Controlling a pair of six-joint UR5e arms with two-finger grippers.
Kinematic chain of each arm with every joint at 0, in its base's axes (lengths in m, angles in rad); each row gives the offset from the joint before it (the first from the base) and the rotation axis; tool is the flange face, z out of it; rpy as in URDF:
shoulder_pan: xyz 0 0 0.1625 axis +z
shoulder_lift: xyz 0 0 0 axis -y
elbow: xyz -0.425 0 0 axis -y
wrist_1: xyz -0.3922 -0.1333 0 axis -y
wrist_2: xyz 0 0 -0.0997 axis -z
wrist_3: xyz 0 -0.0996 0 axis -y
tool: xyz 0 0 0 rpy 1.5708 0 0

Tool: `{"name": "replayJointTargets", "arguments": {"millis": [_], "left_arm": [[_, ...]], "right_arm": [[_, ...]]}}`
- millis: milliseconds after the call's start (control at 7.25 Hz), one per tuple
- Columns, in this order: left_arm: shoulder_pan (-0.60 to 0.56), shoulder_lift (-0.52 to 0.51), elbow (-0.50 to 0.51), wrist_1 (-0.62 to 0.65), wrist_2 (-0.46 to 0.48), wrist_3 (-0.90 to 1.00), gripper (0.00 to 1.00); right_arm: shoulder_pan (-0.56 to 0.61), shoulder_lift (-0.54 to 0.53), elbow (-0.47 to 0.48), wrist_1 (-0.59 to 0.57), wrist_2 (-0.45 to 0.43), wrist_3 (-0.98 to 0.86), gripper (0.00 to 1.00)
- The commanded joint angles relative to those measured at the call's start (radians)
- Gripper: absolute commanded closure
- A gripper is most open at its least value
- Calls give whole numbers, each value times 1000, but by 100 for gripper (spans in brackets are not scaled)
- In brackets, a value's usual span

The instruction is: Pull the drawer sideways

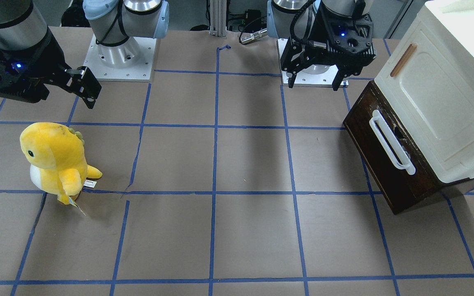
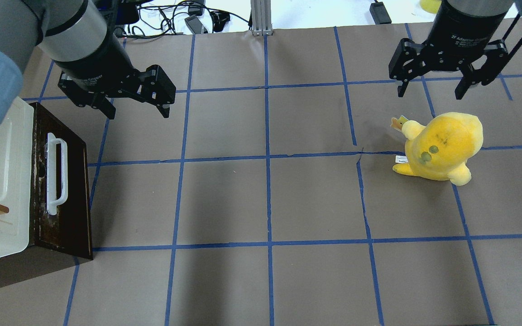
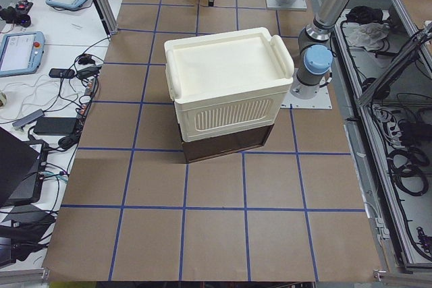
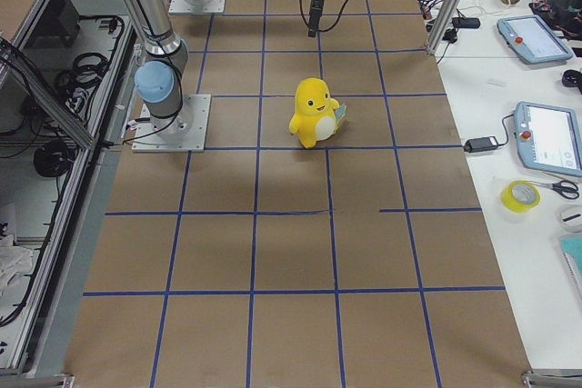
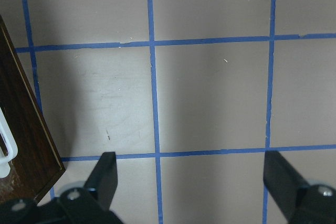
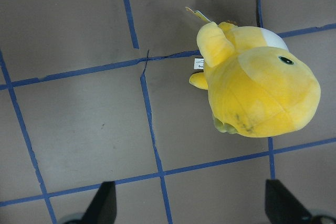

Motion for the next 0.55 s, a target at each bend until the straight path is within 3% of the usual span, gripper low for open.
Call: {"name": "replayJointTargets", "arguments": {"millis": [0,414], "left_arm": [[0,-10,0,7,0,-2,0],[-18,-37,-5,16,78,-12,0]], "right_arm": [[-1,0,0,0,0,0,0],[0,0,0,0,0,0,0]]}}
